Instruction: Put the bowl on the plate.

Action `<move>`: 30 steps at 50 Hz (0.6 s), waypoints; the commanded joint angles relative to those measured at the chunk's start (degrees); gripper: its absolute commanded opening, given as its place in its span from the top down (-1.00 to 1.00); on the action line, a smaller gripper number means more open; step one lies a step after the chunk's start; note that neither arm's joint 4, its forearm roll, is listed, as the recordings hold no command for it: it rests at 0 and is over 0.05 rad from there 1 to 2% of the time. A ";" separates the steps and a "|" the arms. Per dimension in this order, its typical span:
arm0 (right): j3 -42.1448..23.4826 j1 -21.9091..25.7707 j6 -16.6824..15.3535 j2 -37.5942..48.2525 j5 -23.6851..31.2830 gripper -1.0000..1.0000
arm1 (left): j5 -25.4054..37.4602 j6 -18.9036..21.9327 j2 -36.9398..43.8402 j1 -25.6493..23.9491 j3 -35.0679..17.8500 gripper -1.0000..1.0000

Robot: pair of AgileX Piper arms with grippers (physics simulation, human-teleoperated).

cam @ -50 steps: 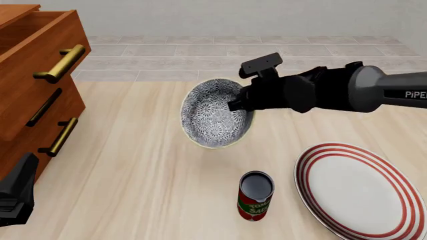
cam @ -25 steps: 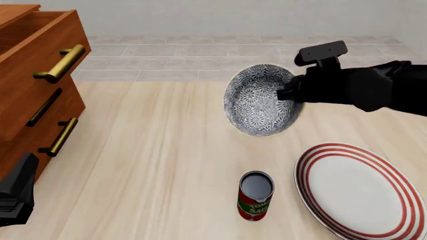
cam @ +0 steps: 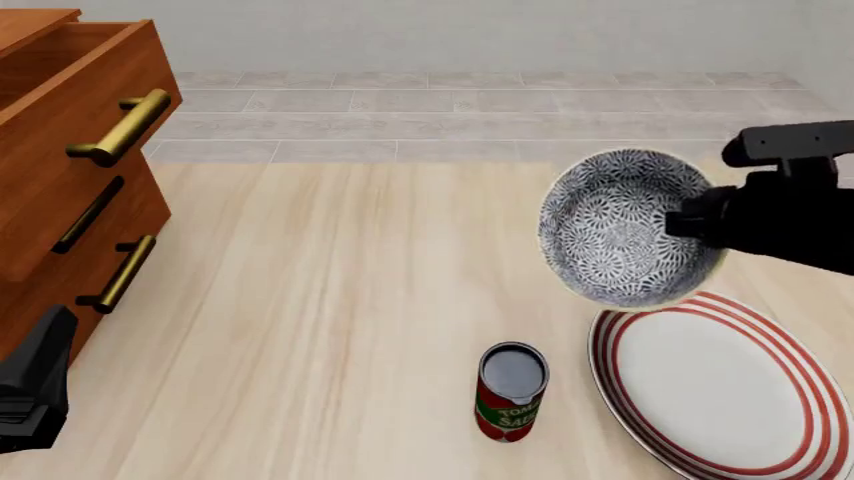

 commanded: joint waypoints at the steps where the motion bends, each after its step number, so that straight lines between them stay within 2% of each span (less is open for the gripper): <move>1: 4.94 -4.52 0.91 -6.68 1.13 1.00 | 0.00 0.00 0.00 0.00 0.00 -1.00; 13: 9.28 -9.43 1.44 -14.96 5.03 1.00 | 0.00 0.00 0.00 0.00 0.00 -1.00; 20: 12.56 -14.18 1.61 -21.37 8.78 1.00 | 0.00 0.00 0.00 0.00 0.00 -1.00; 30: 15.70 -16.48 2.85 -26.12 10.54 1.00 | 0.00 0.00 0.00 0.00 0.00 -1.00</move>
